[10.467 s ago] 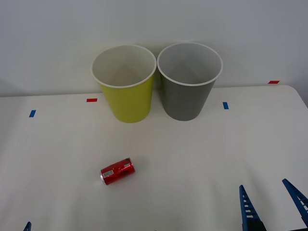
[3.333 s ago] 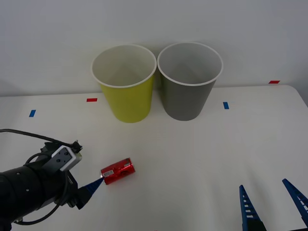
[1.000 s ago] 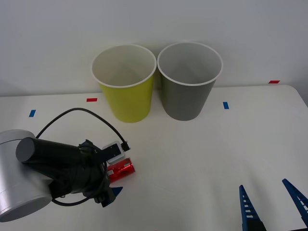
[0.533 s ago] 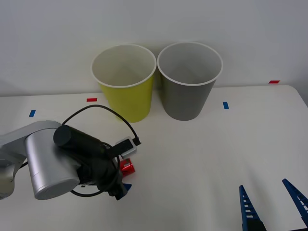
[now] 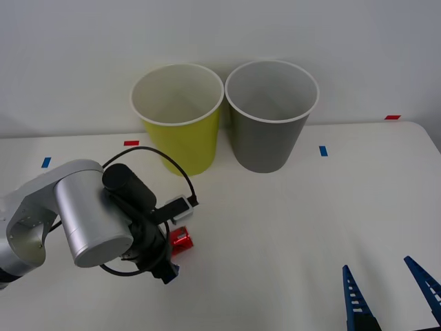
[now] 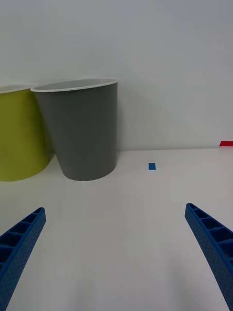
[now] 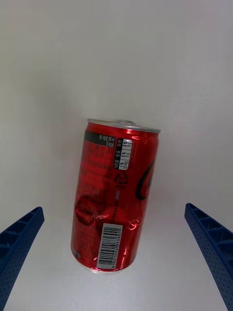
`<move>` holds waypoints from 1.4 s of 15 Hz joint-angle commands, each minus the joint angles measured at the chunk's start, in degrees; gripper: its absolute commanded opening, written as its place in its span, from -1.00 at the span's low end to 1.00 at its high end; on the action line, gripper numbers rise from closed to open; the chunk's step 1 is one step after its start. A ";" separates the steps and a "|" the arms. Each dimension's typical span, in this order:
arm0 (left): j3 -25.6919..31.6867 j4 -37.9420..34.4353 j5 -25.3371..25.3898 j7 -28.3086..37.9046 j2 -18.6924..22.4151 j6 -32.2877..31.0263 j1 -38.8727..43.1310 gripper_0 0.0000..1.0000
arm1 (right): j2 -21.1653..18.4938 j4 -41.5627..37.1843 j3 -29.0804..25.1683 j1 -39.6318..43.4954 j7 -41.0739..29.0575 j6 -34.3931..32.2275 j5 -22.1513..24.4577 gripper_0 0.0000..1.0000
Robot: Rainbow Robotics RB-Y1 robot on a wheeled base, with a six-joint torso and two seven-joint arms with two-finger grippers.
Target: Put cans in the gray bin and PET bottles in the light green bin.
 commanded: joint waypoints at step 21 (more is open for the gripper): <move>1.35 11.14 -6.32 1.59 -11.39 5.00 -1.99 1.00 | 0.00 0.00 0.00 0.00 0.00 0.00 0.00 1.00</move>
